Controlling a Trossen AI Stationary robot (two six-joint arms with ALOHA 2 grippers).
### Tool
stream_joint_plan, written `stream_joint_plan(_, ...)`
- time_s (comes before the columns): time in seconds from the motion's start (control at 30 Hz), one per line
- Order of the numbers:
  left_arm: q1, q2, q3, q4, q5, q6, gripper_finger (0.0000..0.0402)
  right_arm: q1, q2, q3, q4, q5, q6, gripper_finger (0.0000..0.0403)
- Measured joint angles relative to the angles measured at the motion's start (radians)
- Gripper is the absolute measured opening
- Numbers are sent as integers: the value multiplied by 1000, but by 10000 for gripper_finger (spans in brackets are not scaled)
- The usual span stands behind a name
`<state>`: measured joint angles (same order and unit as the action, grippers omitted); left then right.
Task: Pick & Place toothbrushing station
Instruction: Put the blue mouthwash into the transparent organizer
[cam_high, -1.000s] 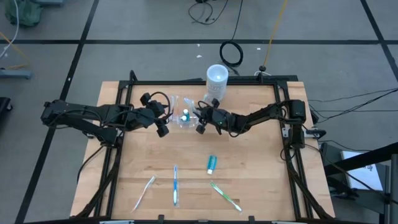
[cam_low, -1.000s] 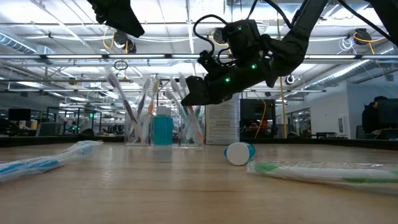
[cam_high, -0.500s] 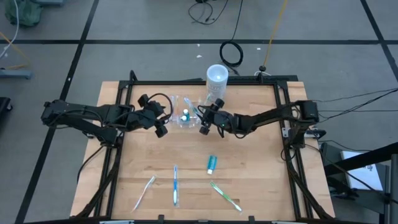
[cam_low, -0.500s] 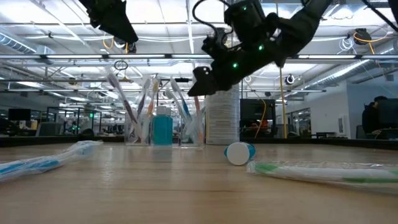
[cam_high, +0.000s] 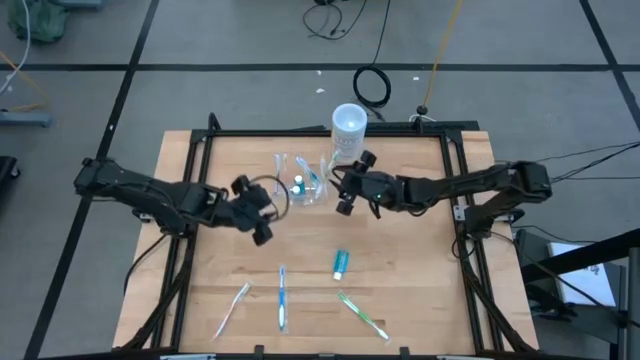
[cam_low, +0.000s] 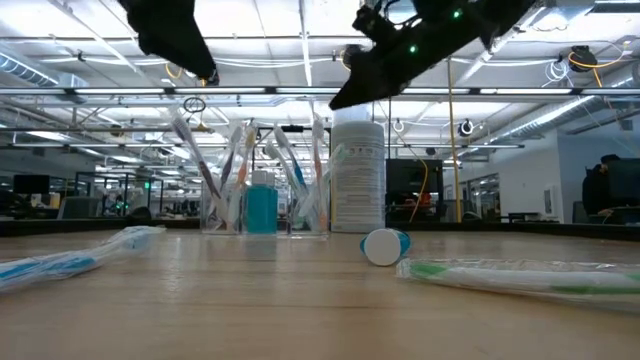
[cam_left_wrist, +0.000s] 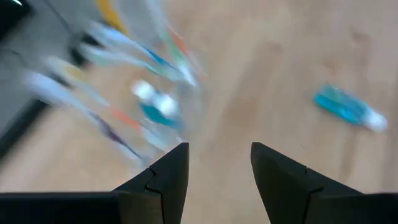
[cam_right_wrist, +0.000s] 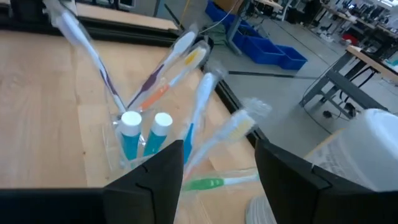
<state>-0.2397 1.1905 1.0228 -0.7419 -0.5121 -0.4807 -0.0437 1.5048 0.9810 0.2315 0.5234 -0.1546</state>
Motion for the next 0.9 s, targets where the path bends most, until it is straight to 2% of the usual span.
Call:
stream_joint_plan(0.13, -59, 62, 0, -4, 97, -95, 179, 0, -32, 0, -32, 0, 9, 190)
stream_joint_plan(0.23, -118, 99, 0, -4, 130, -205, 179, 0, -44, 0, -24, 0, -39, 191)
stream_joint_plan(0.57, -274, 228, 0, 15, 70, -524, 180, -3, -45, 0, 48, -1, -273, 189)
stream_joint_plan(0.77, -304, 325, 0, 17, 74, -571, 180, -3, -44, 0, 102, -9, -285, 191)
stream_joint_plan(0.83, -305, 349, 0, 18, 67, -581, 179, -4, -44, 0, 92, -84, -319, 190)
stream_joint_plan(0.9, -298, 362, 0, 26, 47, -601, 180, -3, -45, 0, 42, -229, -392, 188)
